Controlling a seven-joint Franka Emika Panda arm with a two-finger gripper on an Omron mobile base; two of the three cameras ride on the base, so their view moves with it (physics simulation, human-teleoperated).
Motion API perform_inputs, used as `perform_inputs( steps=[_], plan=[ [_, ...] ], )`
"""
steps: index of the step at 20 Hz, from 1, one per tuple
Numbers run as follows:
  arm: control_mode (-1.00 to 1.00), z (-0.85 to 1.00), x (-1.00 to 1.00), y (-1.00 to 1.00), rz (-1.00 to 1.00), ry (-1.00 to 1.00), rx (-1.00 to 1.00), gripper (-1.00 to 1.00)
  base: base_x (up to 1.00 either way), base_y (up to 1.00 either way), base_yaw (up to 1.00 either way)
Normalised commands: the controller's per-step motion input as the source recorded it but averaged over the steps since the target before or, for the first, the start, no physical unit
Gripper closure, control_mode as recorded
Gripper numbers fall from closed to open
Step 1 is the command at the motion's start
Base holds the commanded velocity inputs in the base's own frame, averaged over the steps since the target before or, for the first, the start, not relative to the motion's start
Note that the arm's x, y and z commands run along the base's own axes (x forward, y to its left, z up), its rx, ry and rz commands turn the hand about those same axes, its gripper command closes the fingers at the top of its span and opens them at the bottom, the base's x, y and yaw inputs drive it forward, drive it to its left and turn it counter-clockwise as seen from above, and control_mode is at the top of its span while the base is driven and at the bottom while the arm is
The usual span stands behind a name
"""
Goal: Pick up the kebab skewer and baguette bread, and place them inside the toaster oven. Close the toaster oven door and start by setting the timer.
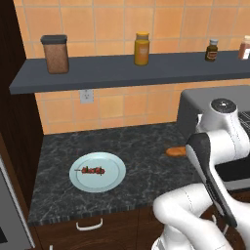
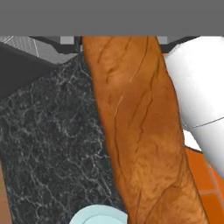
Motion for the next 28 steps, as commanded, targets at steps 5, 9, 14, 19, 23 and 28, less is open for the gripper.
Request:
perform_inputs(
  steps=[5, 9, 14, 19, 23, 28],
  plan=[
    [-1.0, 0.19, -0.27, -1.0, 0.11, -0.09, 0.0, 1.0, 0.0, 0.0, 0.0],
    [-1.0, 0.0, -0.12, -1.0, 0.15, -0.09, 0.0, 1.0, 0.0, 0.0, 0.0],
    [-1.0, 0.08, 0.2, -1.0, 0.14, -0.05, 0.01, 1.0, 0.0, 0.0, 0.0],
    [-1.0, 0.0, 0.66, -0.93, 0.0, 0.0, 0.0, 1.0, 0.0, 0.0, 0.0],
    [-1.0, -0.03, 0.62, -0.89, 0.0, -0.02, 0.0, 1.0, 0.0, 0.0, 0.0],
    [-1.0, -0.4, 0.64, -0.71, 0.0, 0.0, 0.0, 1.0, 0.0, 0.0, 0.0]
  ],
)
